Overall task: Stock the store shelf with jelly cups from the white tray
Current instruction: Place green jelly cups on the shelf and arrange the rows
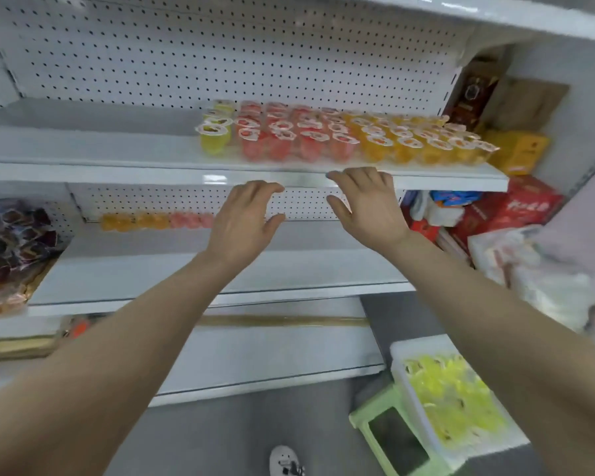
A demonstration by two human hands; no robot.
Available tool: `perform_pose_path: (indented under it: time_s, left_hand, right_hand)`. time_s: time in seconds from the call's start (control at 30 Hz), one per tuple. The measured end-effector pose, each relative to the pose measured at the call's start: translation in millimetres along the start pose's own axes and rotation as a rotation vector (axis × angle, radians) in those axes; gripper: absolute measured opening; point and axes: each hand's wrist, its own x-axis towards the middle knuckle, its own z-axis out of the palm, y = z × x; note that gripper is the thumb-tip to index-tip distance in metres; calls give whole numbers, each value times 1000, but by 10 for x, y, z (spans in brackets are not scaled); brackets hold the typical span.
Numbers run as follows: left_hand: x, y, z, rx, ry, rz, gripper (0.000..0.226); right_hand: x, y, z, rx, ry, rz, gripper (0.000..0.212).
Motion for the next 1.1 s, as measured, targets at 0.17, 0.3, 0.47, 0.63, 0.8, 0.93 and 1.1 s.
perform_pose_path:
  time_s: [0.17, 0.3, 0.47, 0.63, 0.8, 0.93, 1.1]
  left_hand:
    - [-307, 514, 514, -57, -121, 57, 41]
    - [-489, 996, 1052, -126, -221, 100, 42]
    - [-642, 1633, 1858, -195, -343, 142, 41]
    - [-817, 2179, 2706, -241, -471, 144, 41]
    - [-1131, 2600, 3590, -270, -637, 83, 43]
    - [-1474, 2774, 4288, -273, -760, 45, 44]
    - [-1976, 2834, 4994, -261, -905, 30, 44]
  right_hand:
    - [-961, 413, -81, -25, -43, 101, 39]
    - [-1727, 824, -114, -53, -132, 201, 40]
    - [-2650, 1428, -126, -39, -208, 332, 36]
    - [-3540, 2065, 64, -29, -333, 445, 33]
    - [-4419, 2603, 421, 23, -568, 547, 41]
    - [-5035, 2866, 736, 81, -707, 610, 50]
    - [-5698, 2982, 1246, 148, -920, 667, 57]
